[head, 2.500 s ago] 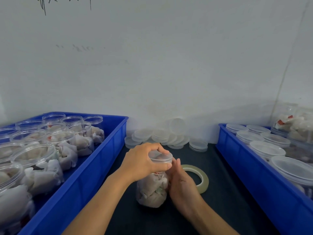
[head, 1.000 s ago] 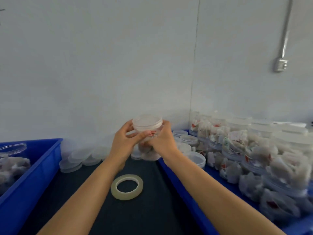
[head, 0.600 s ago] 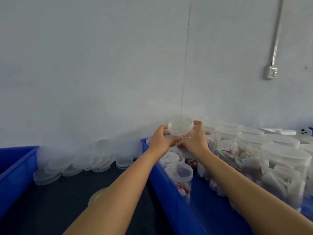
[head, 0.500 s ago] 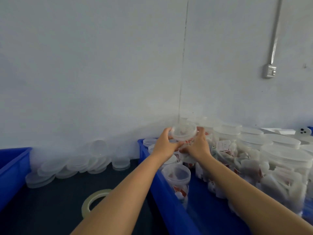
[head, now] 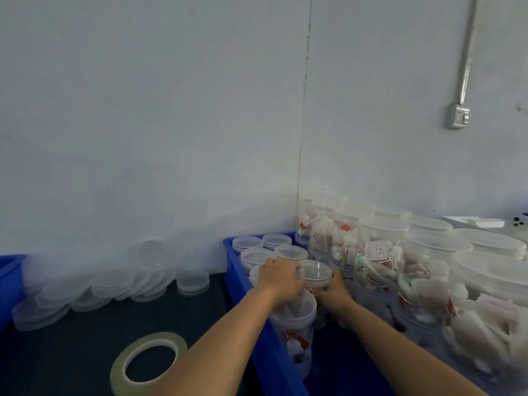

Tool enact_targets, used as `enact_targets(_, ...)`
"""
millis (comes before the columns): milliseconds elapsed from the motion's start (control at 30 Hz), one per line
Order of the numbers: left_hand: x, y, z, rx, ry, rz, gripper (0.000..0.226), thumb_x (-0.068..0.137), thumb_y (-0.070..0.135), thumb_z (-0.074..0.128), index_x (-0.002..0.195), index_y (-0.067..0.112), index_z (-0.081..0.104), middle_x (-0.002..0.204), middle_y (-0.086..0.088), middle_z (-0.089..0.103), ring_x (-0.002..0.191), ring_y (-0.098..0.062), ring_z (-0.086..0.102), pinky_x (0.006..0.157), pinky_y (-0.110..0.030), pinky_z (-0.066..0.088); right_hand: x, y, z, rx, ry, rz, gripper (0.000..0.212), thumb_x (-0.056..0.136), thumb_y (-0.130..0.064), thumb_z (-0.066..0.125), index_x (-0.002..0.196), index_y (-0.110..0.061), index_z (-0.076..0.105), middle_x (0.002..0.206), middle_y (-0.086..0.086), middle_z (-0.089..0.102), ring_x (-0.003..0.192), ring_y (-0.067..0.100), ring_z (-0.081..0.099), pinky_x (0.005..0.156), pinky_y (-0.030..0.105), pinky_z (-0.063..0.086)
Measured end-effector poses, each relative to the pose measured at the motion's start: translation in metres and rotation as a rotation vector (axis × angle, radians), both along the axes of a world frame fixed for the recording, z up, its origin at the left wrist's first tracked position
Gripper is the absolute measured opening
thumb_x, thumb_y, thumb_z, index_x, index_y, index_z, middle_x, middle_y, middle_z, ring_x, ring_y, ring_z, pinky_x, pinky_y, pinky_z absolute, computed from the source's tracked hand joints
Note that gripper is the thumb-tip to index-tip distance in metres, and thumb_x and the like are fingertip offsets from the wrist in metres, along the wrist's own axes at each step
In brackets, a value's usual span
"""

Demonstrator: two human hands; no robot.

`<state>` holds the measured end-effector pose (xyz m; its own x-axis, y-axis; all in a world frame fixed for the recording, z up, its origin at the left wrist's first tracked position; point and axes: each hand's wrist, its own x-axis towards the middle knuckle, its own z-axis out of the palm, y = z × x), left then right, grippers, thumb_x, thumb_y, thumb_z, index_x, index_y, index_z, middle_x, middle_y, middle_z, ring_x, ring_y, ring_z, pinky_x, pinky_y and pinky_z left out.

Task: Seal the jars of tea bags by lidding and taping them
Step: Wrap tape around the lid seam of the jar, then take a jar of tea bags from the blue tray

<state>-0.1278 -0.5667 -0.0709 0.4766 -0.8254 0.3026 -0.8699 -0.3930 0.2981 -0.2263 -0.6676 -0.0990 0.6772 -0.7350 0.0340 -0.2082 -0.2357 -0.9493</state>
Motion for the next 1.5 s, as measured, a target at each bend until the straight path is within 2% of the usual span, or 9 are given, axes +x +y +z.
enact_targets(133,0.0,-0.002,0.0,0.101,-0.053,0.005,0.028,0.098,0.027,0.04,0.109,0.008,0.058,0.123,-0.014,0.058,0.114,-0.032,0.049,0.103,-0.046,0.037,0.003,0.003,-0.005,-0.077,0.044,-0.05,0.058,0.082,-0.016,0.075,0.129,-0.018,0.041,0.141,0.018,0.044,0.117,0.027,0.049,0.098,0.042,0.045)
enact_targets(233,-0.001,-0.001,-0.002,0.087,-0.051,0.009,0.03,0.099,0.027,0.04,0.114,0.008,0.057,0.127,-0.014,0.055,0.117,-0.032,0.047,0.105,-0.045,0.036,0.007,0.005,-0.005,-0.117,0.109,-0.085,0.069,0.087,-0.023,0.069,0.144,-0.015,0.03,0.144,0.018,0.041,0.126,0.034,0.046,0.104,0.046,0.043)
enact_targets(500,0.002,0.007,0.001,0.093,-0.012,-0.046,0.039,0.102,0.028,0.036,0.131,0.01,0.055,0.14,-0.011,0.05,0.126,-0.028,0.044,0.108,-0.044,0.034,0.008,0.002,0.004,0.098,0.151,-0.083,0.074,0.086,-0.016,0.069,0.147,-0.01,0.027,0.131,0.018,0.051,0.112,0.035,0.054,0.085,0.045,0.05)
enact_targets(600,-0.001,0.026,0.009,0.028,0.12,-0.066,0.037,0.099,0.028,0.04,0.126,0.013,0.061,0.136,-0.009,0.055,0.121,-0.028,0.05,0.101,-0.042,0.039,0.003,0.003,0.029,-0.071,0.232,-0.085,0.077,0.09,-0.012,0.061,0.151,-0.011,0.014,0.136,0.025,0.045,0.108,0.036,0.051,0.076,0.043,0.046)
enact_targets(733,0.005,0.071,0.018,-0.056,0.349,-0.068,0.033,0.096,0.028,0.05,0.126,0.021,0.063,0.133,0.0,0.059,0.116,-0.018,0.056,0.086,-0.028,0.042,0.002,0.02,0.073,-0.413,0.268,-0.127,0.061,0.087,-0.005,0.061,0.141,0.002,0.033,0.135,0.024,0.045,0.118,0.036,0.048,0.098,0.047,0.045)
enact_targets(900,0.001,0.151,0.01,-0.357,0.537,0.036,0.022,0.096,0.019,0.054,0.111,0.018,0.07,0.106,0.006,0.066,0.097,-0.013,0.062,0.085,-0.025,0.048,0.018,0.097,0.105,-0.38,0.2,0.107,0.041,0.09,-0.012,0.061,0.129,-0.008,0.048,0.106,0.011,0.054,0.083,0.022,0.055,0.081,0.045,0.051)
enact_targets(1133,-0.006,0.264,0.003,-0.533,0.612,0.404,0.02,0.09,0.018,0.055,0.096,0.017,0.074,0.104,-0.005,0.072,0.102,-0.027,0.065,0.095,-0.042,0.05,0.052,0.228,0.09,-0.152,0.212,0.57,0.009,0.093,-0.016,0.058,0.102,-0.019,0.06,0.107,0.007,0.065,0.102,0.021,0.061,0.074,0.035,0.052)
enact_targets(1333,-0.008,0.352,0.021,-0.249,0.329,0.667,0.027,0.097,0.035,0.044,0.105,0.023,0.068,0.107,-0.007,0.069,0.096,-0.027,0.064,0.073,-0.035,0.046,0.085,0.327,0.072,0.027,0.154,0.762,0.018,0.097,-0.004,0.05,0.089,-0.01,0.065,0.071,0.004,0.063,0.062,0.013,0.057,0.062,0.03,0.049)
enact_targets(1500,-0.013,0.427,0.038,-0.055,-0.028,0.894,0.027,0.096,0.033,0.044,0.113,0.021,0.063,0.113,-0.004,0.066,0.104,-0.027,0.061,0.074,-0.034,0.039,0.093,0.395,0.07,0.108,-0.003,0.89,0.016,0.092,-0.004,0.054,0.09,-0.012,0.067,0.09,0.006,0.073,0.083,0.016,0.068,0.075,0.033,0.054)
